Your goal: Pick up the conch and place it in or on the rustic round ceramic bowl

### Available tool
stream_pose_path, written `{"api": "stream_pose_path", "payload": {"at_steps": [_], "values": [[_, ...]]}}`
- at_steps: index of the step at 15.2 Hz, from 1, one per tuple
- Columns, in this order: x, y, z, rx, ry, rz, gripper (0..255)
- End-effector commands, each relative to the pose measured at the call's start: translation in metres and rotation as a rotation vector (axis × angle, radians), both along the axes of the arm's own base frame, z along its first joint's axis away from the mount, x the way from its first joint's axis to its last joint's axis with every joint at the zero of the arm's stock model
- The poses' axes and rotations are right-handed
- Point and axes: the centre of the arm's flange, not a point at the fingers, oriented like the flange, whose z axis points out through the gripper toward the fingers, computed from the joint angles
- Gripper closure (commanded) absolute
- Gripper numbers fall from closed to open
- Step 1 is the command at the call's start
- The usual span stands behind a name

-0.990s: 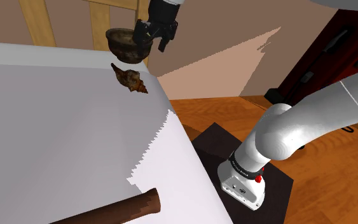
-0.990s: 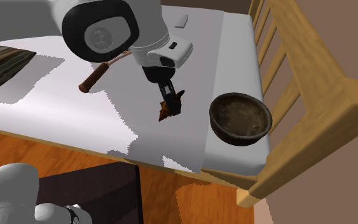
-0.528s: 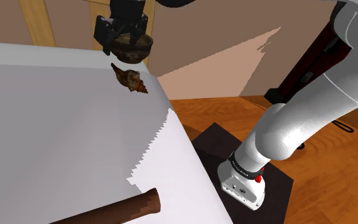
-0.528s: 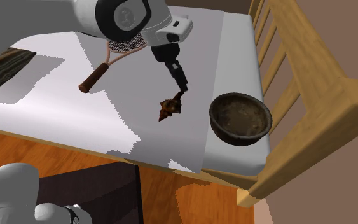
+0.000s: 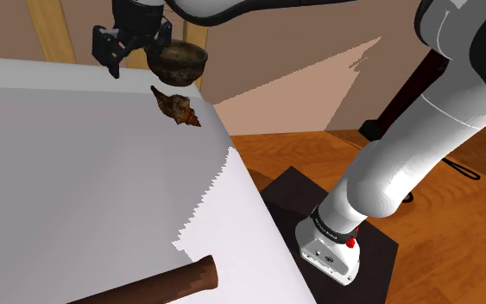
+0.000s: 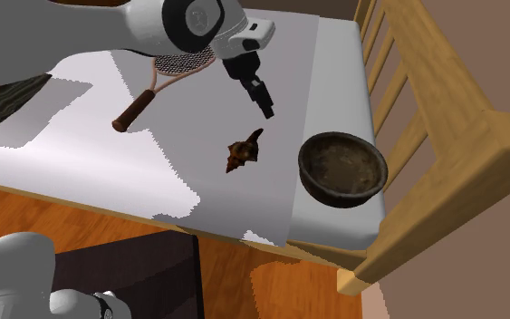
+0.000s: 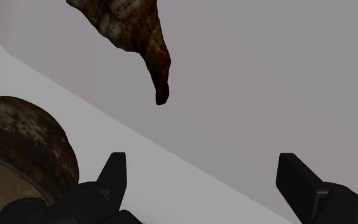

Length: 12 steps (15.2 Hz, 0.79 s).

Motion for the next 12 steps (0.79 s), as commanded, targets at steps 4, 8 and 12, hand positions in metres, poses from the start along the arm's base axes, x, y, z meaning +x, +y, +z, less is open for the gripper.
{"api": "stream_pose_path", "payload": {"at_steps": [4,8,12], "values": [[0.010,-0.002,-0.022,0.000,-0.001,0.000,0],[0.010,-0.002,-0.022,0.000,-0.001,0.000,0],[0.010,-0.002,-0.021,0.000,-0.001,0.000,255]]}}
